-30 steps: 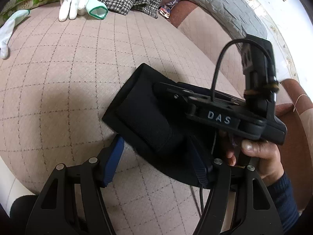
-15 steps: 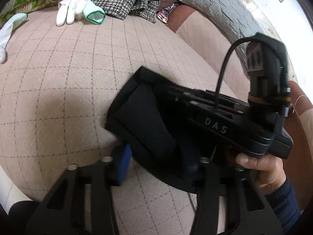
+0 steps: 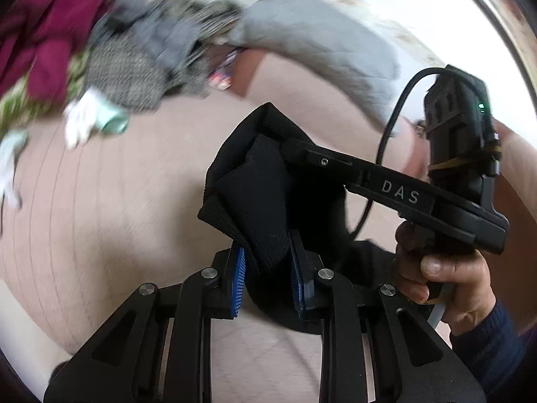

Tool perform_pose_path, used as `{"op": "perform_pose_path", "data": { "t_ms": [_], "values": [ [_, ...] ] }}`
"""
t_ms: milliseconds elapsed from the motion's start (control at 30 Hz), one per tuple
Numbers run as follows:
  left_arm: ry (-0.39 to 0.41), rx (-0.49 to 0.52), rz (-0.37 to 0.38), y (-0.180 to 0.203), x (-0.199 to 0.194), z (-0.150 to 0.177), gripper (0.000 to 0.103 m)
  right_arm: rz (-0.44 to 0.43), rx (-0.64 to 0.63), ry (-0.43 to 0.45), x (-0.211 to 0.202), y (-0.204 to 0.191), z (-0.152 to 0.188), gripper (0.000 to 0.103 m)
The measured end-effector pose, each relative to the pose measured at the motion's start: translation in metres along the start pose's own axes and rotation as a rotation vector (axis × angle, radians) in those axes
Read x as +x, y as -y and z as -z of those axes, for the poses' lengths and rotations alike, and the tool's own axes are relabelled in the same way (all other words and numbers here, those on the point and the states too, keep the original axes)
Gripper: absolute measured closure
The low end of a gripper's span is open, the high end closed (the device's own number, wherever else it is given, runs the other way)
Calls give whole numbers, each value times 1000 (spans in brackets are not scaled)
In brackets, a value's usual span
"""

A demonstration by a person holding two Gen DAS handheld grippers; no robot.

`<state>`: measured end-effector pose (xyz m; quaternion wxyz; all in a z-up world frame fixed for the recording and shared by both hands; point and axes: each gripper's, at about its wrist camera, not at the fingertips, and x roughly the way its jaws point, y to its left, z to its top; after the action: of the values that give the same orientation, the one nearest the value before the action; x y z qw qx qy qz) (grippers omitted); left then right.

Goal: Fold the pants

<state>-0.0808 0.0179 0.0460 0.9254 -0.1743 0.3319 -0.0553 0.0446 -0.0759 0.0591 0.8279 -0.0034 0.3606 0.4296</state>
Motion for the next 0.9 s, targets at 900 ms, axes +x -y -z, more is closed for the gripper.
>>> {"op": "perform_pose_path", "data": {
  "t_ms": [900],
  "values": [
    [-312, 397, 354, 180, 64, 81, 74, 362, 625, 176, -228, 146, 169, 90]
  ]
}}
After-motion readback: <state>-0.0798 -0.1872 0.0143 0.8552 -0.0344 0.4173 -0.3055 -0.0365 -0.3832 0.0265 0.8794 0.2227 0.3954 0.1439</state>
